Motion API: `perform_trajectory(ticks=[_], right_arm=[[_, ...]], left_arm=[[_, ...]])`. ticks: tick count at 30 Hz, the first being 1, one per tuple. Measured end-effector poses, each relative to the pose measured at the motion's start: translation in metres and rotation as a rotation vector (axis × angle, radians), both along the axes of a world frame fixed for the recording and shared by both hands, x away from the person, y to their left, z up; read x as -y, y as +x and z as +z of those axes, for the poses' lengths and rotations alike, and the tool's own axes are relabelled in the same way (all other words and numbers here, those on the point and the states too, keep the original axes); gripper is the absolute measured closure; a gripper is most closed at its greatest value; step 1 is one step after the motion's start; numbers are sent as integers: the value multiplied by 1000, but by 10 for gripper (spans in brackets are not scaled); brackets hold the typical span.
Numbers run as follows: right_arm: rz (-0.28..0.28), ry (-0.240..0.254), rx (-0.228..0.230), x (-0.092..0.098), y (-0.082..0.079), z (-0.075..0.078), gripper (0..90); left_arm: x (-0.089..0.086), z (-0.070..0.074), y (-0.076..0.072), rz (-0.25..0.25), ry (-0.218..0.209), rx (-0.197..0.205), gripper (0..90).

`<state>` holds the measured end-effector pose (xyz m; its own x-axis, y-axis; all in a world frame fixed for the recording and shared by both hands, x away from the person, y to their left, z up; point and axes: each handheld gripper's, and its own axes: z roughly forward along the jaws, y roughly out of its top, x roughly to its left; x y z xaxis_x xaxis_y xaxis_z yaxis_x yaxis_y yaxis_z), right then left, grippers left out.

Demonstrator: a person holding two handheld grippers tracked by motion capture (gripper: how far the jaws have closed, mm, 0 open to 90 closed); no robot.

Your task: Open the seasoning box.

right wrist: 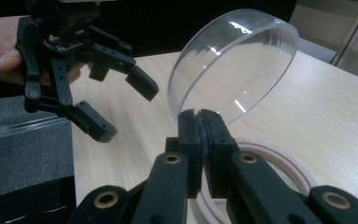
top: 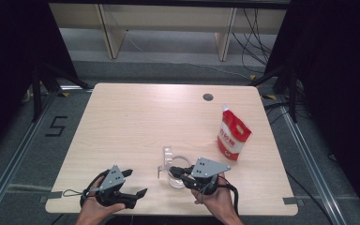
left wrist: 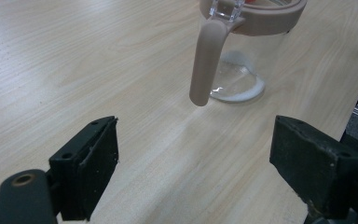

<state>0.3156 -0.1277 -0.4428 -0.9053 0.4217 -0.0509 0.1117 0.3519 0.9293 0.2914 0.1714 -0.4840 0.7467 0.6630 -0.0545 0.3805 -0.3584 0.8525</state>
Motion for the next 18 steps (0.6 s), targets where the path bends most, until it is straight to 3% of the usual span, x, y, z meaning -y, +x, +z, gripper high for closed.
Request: perform_trajectory(ticks=[18], right_arm=[[18, -1, -4, -10, 1, -2, 847]], left_arm=[[0, -1, 1, -4, -3, 8, 151]])
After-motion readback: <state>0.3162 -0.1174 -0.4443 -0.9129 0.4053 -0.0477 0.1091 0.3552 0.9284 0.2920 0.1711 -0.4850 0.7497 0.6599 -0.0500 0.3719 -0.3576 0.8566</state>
